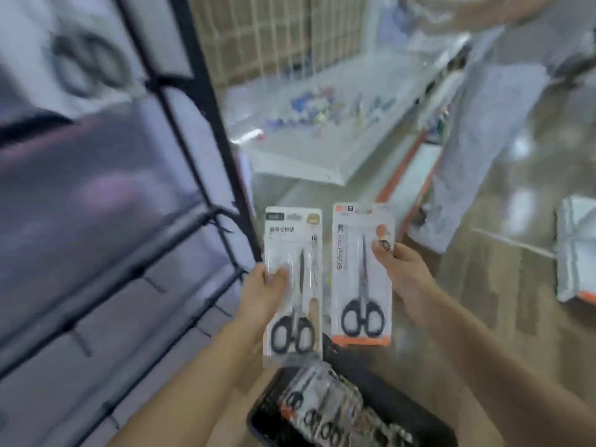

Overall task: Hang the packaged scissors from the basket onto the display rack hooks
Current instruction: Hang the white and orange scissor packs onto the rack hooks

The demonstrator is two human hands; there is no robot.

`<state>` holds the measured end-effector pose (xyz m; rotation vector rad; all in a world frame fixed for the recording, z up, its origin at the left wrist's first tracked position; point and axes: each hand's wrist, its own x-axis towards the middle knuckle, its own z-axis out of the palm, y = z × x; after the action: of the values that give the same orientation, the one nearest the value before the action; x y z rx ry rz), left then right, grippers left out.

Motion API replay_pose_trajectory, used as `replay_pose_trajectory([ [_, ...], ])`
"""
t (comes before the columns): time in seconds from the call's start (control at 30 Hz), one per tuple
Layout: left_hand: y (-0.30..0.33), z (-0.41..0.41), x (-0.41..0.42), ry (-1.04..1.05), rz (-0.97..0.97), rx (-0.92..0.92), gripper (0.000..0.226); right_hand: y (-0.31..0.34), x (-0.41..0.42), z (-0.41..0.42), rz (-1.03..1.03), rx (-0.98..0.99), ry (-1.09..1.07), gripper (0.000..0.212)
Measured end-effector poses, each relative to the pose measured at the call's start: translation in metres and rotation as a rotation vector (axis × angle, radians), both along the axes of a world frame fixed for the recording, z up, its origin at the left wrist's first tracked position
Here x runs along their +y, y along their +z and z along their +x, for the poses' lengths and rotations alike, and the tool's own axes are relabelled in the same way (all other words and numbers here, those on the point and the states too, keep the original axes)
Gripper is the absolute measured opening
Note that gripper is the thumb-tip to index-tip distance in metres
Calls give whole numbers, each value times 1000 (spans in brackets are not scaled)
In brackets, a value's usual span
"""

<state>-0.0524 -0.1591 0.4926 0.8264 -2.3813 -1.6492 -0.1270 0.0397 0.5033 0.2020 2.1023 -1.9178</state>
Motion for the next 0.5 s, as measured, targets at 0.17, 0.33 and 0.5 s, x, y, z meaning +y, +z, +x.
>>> replay_pose_trajectory([
  [0.17, 116, 75, -34, 214, 19, 186, 22, 118, -53, 38, -45, 216, 148, 47],
  [0.33, 176, 161, -63, 389, 11, 317, 22, 183, -112, 101, -38, 323, 330, 27],
  [0.5, 177, 236, -81, 431, 54, 278, 29, 171, -156, 172, -106, 247, 493, 41],
])
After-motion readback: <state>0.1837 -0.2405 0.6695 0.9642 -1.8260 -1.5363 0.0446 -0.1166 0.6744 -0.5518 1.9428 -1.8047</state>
